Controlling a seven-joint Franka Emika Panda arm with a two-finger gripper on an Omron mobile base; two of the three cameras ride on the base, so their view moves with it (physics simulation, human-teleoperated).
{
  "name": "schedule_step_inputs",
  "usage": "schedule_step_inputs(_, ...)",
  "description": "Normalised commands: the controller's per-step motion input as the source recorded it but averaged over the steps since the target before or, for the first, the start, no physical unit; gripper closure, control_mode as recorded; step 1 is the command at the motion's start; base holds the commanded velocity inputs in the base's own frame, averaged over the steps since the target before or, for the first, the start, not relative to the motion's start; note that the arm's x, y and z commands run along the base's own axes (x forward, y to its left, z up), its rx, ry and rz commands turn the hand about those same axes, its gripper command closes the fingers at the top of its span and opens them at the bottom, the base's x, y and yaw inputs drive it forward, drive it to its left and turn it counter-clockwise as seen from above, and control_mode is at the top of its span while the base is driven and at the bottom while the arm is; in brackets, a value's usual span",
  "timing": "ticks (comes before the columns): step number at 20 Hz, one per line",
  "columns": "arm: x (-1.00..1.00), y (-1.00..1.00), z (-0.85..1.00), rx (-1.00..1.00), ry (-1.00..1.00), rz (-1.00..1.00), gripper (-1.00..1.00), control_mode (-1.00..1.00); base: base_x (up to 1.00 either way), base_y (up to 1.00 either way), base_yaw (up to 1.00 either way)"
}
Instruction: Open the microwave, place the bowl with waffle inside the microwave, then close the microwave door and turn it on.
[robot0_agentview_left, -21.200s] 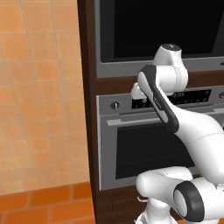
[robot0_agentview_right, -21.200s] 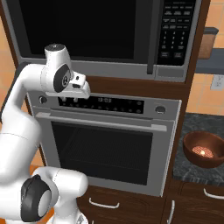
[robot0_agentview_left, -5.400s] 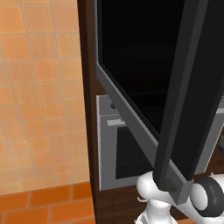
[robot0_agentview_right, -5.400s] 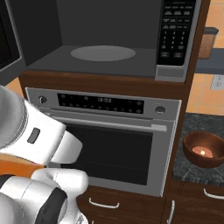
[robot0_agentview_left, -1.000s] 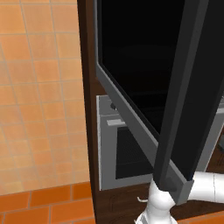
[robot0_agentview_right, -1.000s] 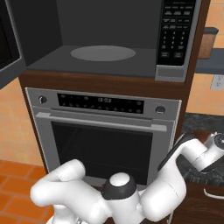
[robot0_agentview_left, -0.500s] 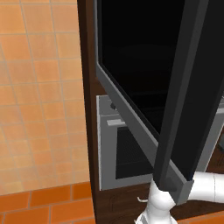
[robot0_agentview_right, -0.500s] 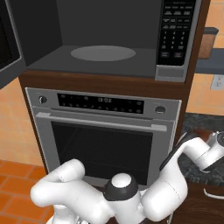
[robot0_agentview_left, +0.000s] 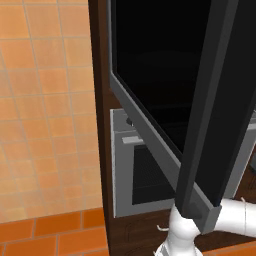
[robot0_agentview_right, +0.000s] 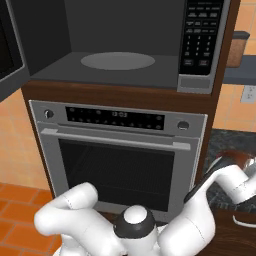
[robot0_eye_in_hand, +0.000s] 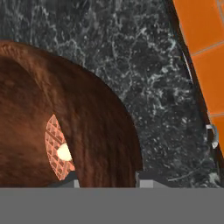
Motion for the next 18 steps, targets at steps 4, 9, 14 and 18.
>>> schedule_step_inputs(4,-0.93,-0.11,0.01,0.05,-0.19,0.00,1.00,-1.00,0.00,0.00,0.00)
schedule_step_inputs(9,-0.98,-0.03,0.06,0.03,-0.14,0.00,1.00,-1.00,0.00,0.00,0.00)
schedule_step_inputs(14,-1.00,0.01,0.29,0.01,-0.16,0.00,1.00,-1.00,0.00,0.00,0.00)
schedule_step_inputs(18,-1.00,0.30,0.68,0.00,-0.22,0.04,1.00,-1.00,0.00,0.00,0.00)
